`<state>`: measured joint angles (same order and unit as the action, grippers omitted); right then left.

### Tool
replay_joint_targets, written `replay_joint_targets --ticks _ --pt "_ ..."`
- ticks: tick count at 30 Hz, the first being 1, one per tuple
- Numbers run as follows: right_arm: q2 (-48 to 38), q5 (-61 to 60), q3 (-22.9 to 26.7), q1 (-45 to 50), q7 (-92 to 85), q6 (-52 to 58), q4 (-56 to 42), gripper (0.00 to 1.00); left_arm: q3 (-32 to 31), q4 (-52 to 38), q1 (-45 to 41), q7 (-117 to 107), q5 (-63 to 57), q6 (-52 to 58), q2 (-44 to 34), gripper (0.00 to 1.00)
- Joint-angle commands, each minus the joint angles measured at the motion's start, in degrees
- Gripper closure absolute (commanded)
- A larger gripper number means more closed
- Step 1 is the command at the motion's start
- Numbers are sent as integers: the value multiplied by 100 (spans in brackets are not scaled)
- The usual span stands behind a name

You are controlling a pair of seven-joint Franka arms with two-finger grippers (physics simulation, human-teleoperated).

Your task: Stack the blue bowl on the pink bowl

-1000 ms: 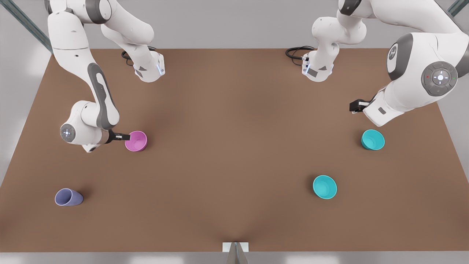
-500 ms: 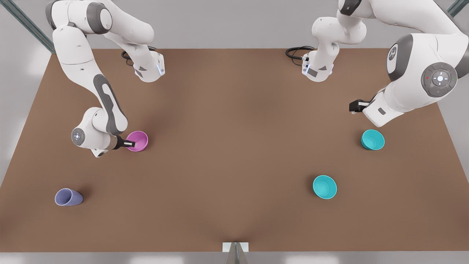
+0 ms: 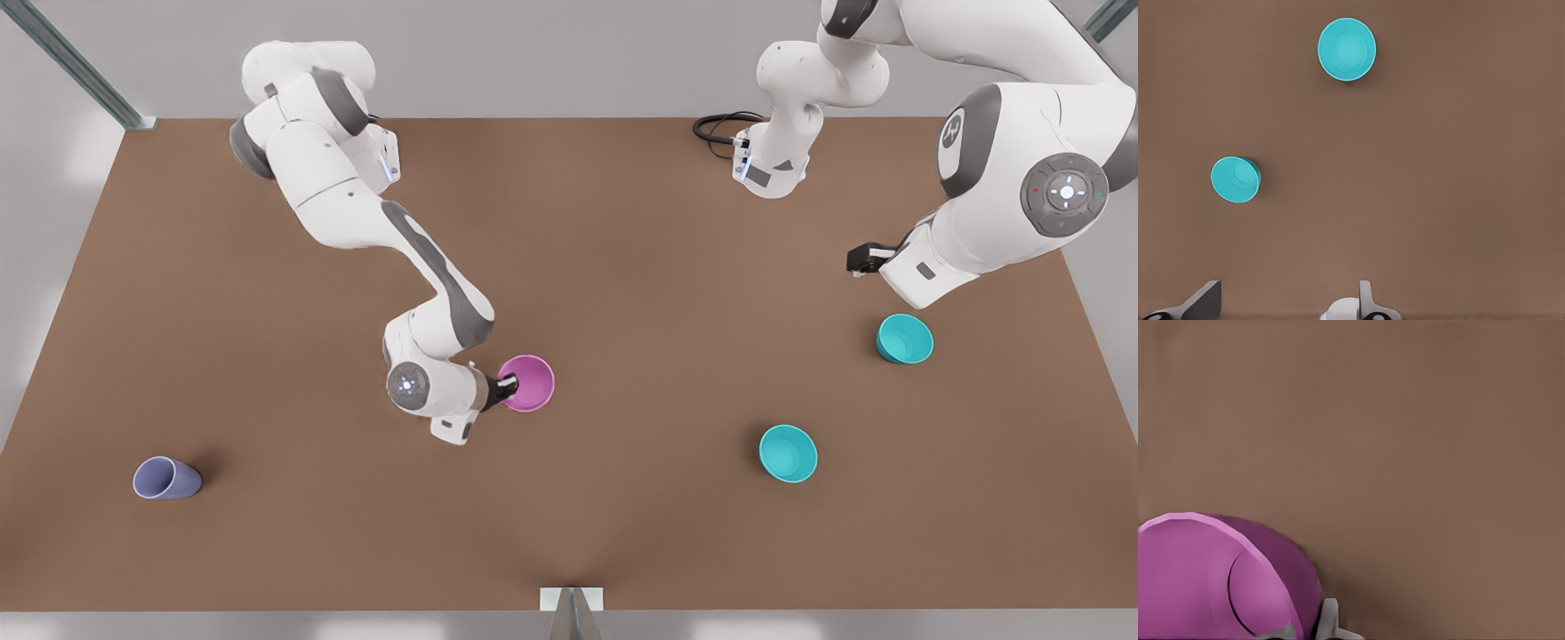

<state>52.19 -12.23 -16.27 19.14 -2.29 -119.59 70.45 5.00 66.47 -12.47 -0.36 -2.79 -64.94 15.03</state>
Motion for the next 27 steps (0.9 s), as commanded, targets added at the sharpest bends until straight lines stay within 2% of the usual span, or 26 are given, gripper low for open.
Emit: replay_joint_targets --ticks 1,5,8,10,12,14,18,19,20,21,22,23,25,27 --pt "713 1 19 555 3181 445 -997 79 1 -2 -1 1 -2 16 -18 0" --pt "1329 -16 -17 1153 4052 -293 -1587 79 1 -2 -1 -7 6 16 -9 0" --pt "1329 -7 1 1215 4044 -284 -1544 79 1 -2 -1 -7 6 8 0 0" --pt "1320 -7 10 1215 4000 -214 -1535 0 1 -2 -1 -7 6 8 0 0" --pt "1303 -7 10 1215 3973 -56 -1561 0 1 -2 -1 -7 6 8 9 0" --pt "1163 -16 19 1136 3930 567 -1701 0 1 -2 -1 -7 6 8 0 0" --pt "38 -394 36 -208 3447 4142 -1948 0 1 -2 -1 -7 6 16 0 0" --pt "-138 -368 27 -1076 3192 4925 -1921 0 1 -2 -1 1 6 25 0 0" --pt "-305 167 27 -1711 2753 5401 -1939 0 1 -2 -1 1 6 25 -9 0" --pt "-629 789 36 -2132 2017 5761 -1939 0 1 -2 -1 1 6 25 -9 0" --pt "-1121 1940 45 -2318 1085 6210 -1992 0 1 -2 -1 1 15 25 -9 0" --pt "-1604 2364 63 -2354 609 6412 -1957 0 1 -2 -1 1 15 25 -9 0" --pt "-2669 2515 36 -2266 590 7221 -1948 0 1 -2 -1 -7 15 60 0 0" --pt "-3750 2515 133 -2143 651 7213 -1307 0 1 -2 7 -7 15 52 9 0"
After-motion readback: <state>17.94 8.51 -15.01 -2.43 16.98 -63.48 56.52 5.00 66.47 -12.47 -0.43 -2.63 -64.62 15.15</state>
